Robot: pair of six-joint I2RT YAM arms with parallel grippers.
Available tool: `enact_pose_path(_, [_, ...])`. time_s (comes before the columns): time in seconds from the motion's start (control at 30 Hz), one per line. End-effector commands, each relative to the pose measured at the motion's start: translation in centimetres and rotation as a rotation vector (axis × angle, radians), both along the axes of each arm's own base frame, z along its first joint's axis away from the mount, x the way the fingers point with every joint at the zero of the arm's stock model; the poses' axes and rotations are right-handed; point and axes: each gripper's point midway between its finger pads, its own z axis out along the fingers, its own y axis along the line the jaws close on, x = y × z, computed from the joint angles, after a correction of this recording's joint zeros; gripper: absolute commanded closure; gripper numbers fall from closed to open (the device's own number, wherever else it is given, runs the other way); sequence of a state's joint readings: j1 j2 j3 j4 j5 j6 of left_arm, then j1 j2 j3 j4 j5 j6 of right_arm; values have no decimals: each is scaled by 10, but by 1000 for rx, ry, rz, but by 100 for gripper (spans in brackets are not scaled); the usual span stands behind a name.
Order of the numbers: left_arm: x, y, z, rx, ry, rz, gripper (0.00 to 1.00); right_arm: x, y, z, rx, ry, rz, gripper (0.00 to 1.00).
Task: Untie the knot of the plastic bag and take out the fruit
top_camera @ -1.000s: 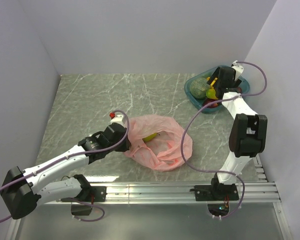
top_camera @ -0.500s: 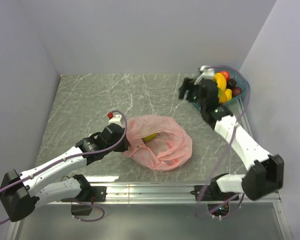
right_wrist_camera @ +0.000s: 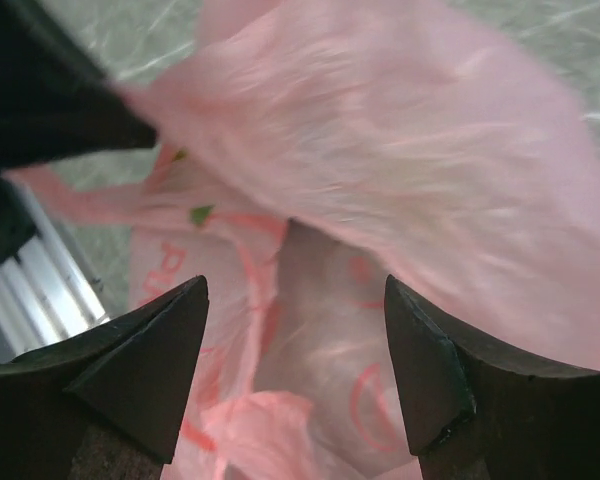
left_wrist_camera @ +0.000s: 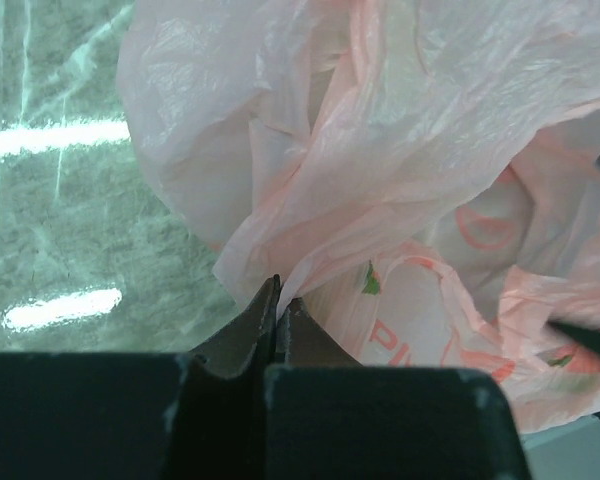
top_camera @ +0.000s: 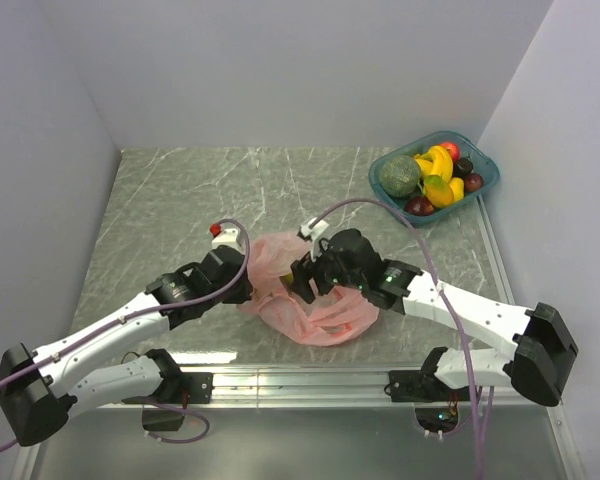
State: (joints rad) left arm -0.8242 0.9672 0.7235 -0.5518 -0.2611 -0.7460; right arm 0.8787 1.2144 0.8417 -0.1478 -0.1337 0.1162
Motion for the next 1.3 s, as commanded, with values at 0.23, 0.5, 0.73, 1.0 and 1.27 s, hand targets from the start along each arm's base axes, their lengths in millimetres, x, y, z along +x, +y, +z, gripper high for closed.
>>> enact_pose_path(0.23, [18, -14, 27, -3, -43, -13, 99, 13, 15, -32, -123, -56, 9, 32])
enact_pose_path(0.5, [21, -16, 37, 26, -53, -41, 99, 67, 15, -43, -162, -97, -100, 33])
enact_pose_path(0.73, [18, -18, 31, 40, -39, -71, 98, 86, 23, -28, -94, -111, -98, 30])
enact_pose_path(1.0, [19, -24, 25, 38, -31, -97, 98, 93, 53, -56, -113, -85, 16, 10])
enact_pose_path(1.27, [15, -29, 7, 22, 5, -111, 98, 106, 84, -90, -99, -41, 50, 9])
